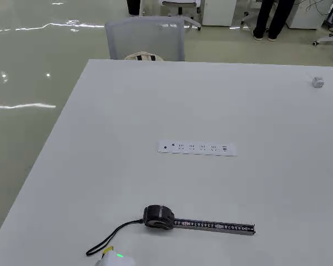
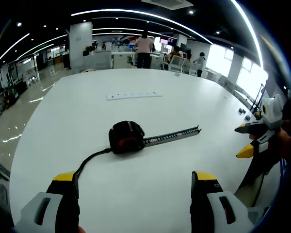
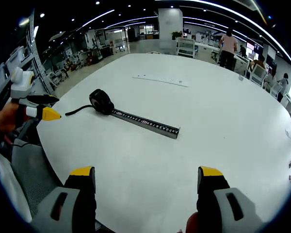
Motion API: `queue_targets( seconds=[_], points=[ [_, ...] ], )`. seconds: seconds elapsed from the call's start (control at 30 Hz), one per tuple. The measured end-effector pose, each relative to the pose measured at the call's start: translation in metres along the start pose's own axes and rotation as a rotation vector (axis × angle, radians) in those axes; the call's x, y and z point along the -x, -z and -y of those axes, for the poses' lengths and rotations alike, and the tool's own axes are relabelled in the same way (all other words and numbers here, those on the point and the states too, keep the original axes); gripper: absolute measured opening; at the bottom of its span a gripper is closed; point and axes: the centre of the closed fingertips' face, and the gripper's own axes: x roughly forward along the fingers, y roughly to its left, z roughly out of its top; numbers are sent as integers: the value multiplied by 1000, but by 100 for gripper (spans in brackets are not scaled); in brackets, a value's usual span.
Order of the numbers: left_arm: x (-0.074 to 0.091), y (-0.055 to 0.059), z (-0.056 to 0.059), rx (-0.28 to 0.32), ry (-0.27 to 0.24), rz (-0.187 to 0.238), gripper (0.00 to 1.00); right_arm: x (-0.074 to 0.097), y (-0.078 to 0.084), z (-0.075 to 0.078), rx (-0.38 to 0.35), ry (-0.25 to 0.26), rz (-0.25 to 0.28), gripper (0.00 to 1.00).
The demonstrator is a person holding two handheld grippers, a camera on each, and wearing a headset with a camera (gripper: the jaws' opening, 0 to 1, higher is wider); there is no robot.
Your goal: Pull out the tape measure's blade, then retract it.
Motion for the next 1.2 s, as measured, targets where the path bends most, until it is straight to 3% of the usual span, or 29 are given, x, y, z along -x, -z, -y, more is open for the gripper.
queue_targets(
  seconds=[0.6, 0.83, 0.87, 1.2],
  points=[
    [-29, -7, 2, 29, -8, -10, 92, -30, -2, 5, 84, -47, -51, 88],
    [-32, -7, 3, 31, -7, -11, 91, -32, -3, 6, 93, -51, -53, 88],
    [-43, -10, 3, 33, -17, -12, 91, -43, -2, 10, 120, -69, -71, 88],
    [-59, -20, 1, 39, -39, -3, 89, -60, 1, 20, 181, -98, -110, 87]
  ],
)
